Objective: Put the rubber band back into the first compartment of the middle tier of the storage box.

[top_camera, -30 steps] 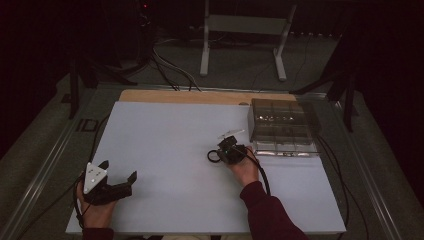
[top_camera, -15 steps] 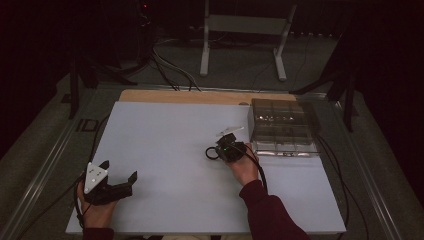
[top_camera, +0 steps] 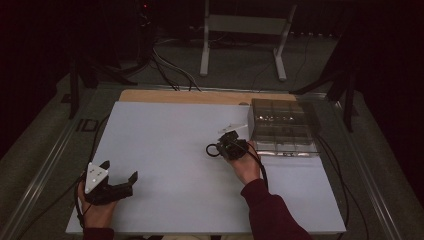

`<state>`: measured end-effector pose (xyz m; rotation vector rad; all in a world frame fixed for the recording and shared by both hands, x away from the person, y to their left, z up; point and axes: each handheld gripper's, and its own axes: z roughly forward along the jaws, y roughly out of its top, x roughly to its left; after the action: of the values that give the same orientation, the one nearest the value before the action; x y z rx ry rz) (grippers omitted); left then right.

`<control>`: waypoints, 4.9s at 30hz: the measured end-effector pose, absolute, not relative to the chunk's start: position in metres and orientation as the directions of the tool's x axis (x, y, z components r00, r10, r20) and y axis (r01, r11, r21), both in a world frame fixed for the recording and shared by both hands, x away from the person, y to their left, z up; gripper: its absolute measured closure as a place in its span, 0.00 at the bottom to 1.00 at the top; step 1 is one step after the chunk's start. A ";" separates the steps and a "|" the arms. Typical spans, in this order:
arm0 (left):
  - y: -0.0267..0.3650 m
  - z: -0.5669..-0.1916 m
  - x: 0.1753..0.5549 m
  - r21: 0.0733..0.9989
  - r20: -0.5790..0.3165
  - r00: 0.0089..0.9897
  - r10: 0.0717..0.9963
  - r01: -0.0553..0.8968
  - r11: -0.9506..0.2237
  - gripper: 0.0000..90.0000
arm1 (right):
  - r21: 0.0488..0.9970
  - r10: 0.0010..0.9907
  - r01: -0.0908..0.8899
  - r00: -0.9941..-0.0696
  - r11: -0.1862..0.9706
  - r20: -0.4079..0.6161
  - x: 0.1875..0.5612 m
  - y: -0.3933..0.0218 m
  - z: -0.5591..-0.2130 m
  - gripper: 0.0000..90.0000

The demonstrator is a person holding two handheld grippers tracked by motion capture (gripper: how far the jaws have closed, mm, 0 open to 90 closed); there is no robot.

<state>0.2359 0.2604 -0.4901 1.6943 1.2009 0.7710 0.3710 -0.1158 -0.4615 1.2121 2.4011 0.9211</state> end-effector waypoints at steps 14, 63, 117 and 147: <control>0.261 -0.491 0.236 0.914 -0.010 0.336 0.942 0.386 -0.128 0.00 | 0.674 0.804 0.602 -0.594 0.428 0.020 0.370 -0.118 -0.452 0.98; 0.259 -0.493 0.238 0.910 -0.008 0.341 0.940 0.393 -0.135 0.00 | 0.709 0.841 0.605 -0.540 0.363 0.030 0.374 -0.150 -0.428 0.98; 0.261 -0.488 0.235 0.927 -0.009 0.367 0.930 0.351 -0.130 0.00 | 0.701 0.892 0.635 -0.452 0.325 -0.005 0.386 -0.194 -0.419 0.98; 0.260 -0.490 0.235 0.925 0.002 0.344 0.939 0.357 -0.133 0.00 | 0.694 0.915 0.654 -0.404 0.301 -0.016 0.393 -0.219 -0.420 0.98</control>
<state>0.2351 0.2604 -0.4900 1.6806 1.1727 0.7872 0.3925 -0.2191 -0.4203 1.4004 2.1641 0.8604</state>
